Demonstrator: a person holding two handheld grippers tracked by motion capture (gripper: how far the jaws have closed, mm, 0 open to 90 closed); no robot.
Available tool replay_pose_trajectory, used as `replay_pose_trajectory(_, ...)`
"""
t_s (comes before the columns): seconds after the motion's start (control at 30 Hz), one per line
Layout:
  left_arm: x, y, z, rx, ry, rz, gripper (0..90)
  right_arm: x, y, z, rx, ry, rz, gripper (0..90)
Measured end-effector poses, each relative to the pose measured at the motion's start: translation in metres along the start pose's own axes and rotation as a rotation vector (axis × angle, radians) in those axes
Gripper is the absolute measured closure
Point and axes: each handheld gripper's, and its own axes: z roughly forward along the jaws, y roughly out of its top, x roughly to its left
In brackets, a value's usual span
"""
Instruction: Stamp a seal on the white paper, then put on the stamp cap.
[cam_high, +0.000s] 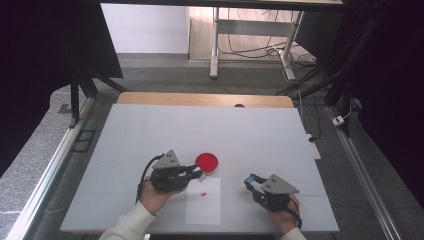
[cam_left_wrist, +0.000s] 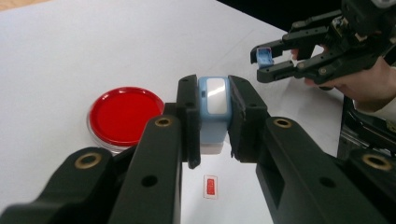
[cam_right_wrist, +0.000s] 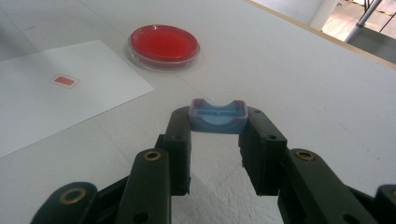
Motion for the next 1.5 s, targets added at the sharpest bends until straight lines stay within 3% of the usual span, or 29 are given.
replay_pose_trajectory(0.37,0.007,0.001,-0.004,-0.018,0.011,-0.018,75.3,0.001,0.000,0.001,-0.001,0.004,-0.001,64.1)
replay_pose_trajectory(0.9,0.004,0.002,-0.002,-0.020,0.019,-0.011,75.1,0.007,0.005,0.007,-0.005,0.016,-0.007,64.0)
replay_pose_trajectory(1.5,-0.001,0.003,0.003,-0.017,0.004,-0.008,75.1,0.023,0.013,0.020,-0.017,0.065,0.007,64.0)
